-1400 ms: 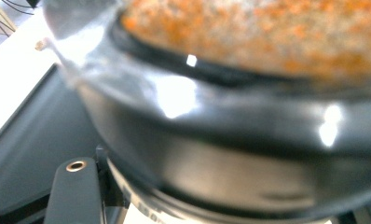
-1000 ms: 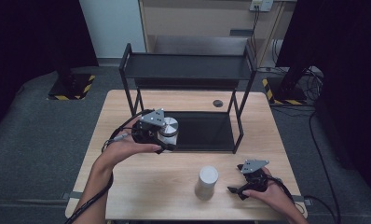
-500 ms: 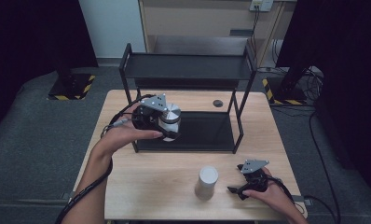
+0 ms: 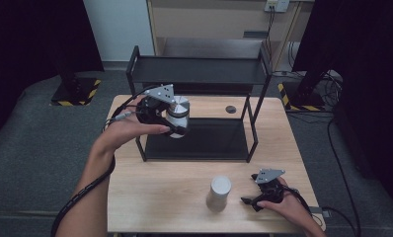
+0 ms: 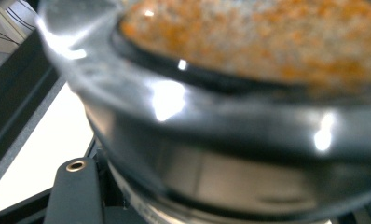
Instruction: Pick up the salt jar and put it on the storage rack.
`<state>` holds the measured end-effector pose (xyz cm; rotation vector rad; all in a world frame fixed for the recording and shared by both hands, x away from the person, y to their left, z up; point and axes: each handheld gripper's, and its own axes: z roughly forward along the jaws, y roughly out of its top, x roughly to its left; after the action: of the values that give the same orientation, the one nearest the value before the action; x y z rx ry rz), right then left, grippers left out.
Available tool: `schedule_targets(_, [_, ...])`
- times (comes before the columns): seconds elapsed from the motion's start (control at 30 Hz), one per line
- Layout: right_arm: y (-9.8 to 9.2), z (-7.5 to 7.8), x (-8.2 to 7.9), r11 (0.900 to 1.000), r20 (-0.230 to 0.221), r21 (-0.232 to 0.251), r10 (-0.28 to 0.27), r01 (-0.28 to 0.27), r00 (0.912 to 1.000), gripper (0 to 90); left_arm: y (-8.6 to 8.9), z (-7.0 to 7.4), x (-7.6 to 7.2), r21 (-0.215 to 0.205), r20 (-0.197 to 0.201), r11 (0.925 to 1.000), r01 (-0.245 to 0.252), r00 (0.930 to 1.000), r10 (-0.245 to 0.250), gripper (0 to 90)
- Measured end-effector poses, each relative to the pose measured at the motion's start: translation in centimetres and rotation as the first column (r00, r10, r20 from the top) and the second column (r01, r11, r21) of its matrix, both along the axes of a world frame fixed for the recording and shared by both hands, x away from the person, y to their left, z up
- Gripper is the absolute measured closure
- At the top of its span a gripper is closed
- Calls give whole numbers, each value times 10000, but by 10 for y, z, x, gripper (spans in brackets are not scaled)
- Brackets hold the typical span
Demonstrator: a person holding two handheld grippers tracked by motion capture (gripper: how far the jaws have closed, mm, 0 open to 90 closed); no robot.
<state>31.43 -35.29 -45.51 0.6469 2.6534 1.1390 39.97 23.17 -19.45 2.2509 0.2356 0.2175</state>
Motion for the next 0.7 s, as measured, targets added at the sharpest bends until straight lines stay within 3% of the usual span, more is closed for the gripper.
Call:
schedule_targets(0.27, [0,0,0,10000,-2,1,-4,4,10000,15,1,11,9,-65,74,10000,0,10000,1,298])
schedule_targets(0.7, [0,0,0,10000,3,0,-5,5,10000,15,0,17,21,0,-20,10000,-80,10000,80,298])
